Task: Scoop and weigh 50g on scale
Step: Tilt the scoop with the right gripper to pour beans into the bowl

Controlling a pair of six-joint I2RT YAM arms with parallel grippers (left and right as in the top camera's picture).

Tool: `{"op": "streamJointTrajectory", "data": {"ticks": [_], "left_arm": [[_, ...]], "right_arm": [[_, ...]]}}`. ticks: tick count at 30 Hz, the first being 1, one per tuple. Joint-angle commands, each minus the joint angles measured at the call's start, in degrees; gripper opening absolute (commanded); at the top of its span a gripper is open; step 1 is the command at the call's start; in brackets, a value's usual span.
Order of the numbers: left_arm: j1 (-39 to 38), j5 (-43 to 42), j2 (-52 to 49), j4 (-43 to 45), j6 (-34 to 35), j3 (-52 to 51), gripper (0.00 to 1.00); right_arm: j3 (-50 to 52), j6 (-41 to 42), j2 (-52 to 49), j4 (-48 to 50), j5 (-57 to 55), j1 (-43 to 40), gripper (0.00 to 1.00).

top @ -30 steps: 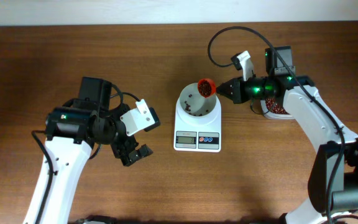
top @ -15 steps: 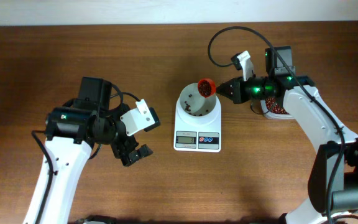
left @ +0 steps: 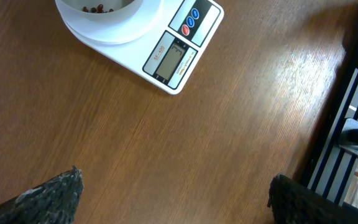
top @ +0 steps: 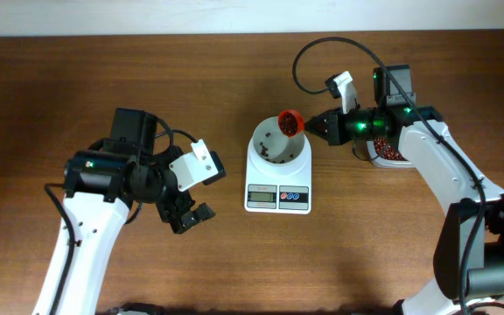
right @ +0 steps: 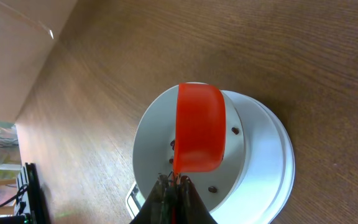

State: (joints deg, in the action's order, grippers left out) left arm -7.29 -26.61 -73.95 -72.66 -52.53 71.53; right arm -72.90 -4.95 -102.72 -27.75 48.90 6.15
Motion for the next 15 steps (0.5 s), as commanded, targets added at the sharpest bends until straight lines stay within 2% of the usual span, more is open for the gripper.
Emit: {"op": "streamJointTrajectory", "data": {"ticks": [1,10,15], "left_arm": [[0.22,-1.03,-0.20,0.07,-0.70,0.96,0.99],[0.22,-1.03,-0.17,0.07,-0.70,0.96,0.99],[0.22,-1.03,-0.20,0.07,-0.70,0.96,0.99]], "right_arm": [[-0.37,-0.83,-0.31,0.39,0.37,0.22,0.04],[-0.37,-0.92,-0.31,0.81,0.35,0.22,0.04],[-0.37,-5.01,-0.31,0.04,1.38,0.22,0.04]]}}
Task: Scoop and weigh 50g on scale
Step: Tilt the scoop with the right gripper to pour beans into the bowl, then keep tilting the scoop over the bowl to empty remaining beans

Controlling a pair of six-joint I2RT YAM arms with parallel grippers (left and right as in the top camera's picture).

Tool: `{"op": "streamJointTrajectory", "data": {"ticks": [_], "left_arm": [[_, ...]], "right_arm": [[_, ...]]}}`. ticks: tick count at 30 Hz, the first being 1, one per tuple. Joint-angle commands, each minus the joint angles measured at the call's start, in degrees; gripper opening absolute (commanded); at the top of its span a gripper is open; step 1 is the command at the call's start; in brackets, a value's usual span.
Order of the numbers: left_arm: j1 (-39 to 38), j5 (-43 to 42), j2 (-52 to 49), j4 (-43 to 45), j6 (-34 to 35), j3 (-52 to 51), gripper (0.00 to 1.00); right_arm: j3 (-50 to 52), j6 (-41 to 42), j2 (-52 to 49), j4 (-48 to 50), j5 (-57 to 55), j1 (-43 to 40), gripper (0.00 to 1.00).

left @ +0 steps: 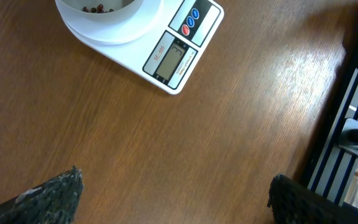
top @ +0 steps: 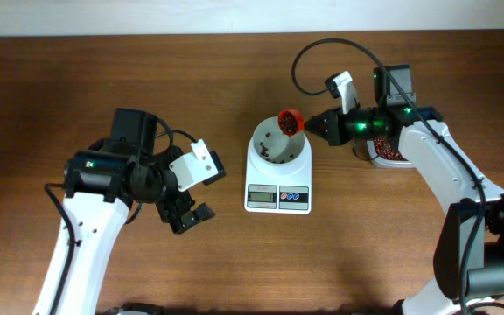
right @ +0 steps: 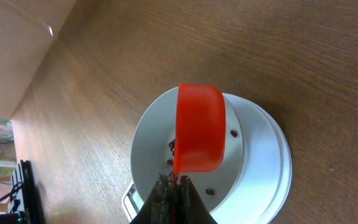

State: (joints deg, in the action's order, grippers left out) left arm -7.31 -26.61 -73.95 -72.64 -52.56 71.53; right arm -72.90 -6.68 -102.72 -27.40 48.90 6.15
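A white scale (top: 277, 175) stands mid-table with a white bowl (top: 272, 144) on it, a few dark red beans inside. My right gripper (top: 315, 125) is shut on the handle of a red scoop (top: 289, 121), held over the bowl's right rim. In the right wrist view the red scoop (right: 197, 137) is tipped bottom-up above the bowl (right: 151, 146). A second bowl of beans (top: 386, 152) sits under the right arm. My left gripper (top: 190, 215) hangs open left of the scale, its fingertips (left: 48, 196) wide apart over bare wood; the scale display (left: 169, 55) shows ahead of it.
The table's back edge meets a pale wall (top: 234, 13). A black cable (top: 309, 61) loops behind the right arm. Dark rails (left: 353, 112) lie beyond the table's near edge in the left wrist view.
The scoop sits very slightly farther left over the bowl in the overhead view. The left arm has not moved.
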Motion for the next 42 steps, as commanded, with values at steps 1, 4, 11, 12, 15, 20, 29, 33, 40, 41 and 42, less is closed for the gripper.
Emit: {"op": "streamJointTrajectory", "data": {"ticks": [1,4,11,12,15,20,29,33,40,41,42], "left_arm": [[0.24,-1.03,-0.17,0.04,-0.68,0.96,0.99],[0.24,-1.03,-0.17,0.04,-0.68,0.96,0.99],[0.24,-1.05,-0.20,0.04,-0.68,0.96,0.99],[0.24,-1.03,-0.20,0.04,-0.68,0.96,0.99],[0.24,-1.05,-0.17,0.04,-0.68,0.96,0.99],[0.24,-1.05,-0.17,0.04,-0.68,0.96,0.99],[0.24,-1.05,-0.20,0.04,-0.68,0.96,0.99],[0.24,-1.03,-0.17,0.04,-0.68,0.96,0.99],[0.24,-1.03,-0.20,0.04,-0.68,0.96,0.99],[0.24,-1.03,-0.17,0.04,-0.68,0.96,0.99],[0.24,-1.03,-0.17,0.04,-0.68,0.96,0.99]], "right_arm": [[-0.37,-3.93,-0.31,-0.24,2.80,0.22,0.04],[-0.37,-8.59,-0.31,-0.46,6.56,0.22,0.04],[-0.37,-14.38,-0.31,-0.39,5.73,0.22,0.04],[-0.37,-14.36,-0.31,-0.39,5.75,0.22,0.04],[-0.37,-14.38,-0.31,-0.20,5.73,0.22,0.04],[-0.37,-14.34,-0.31,1.09,5.03,0.22,0.04],[-0.37,-15.61,-0.33,1.11,6.38,0.26,0.04],[-0.37,-15.61,-0.33,1.31,6.54,0.26,0.04],[-0.37,-15.58,-0.33,1.40,5.90,0.26,0.04],[-0.37,-15.56,-0.33,1.51,5.92,0.24,0.04],[-0.37,-15.56,-0.33,1.46,5.95,0.26,0.04]]}}
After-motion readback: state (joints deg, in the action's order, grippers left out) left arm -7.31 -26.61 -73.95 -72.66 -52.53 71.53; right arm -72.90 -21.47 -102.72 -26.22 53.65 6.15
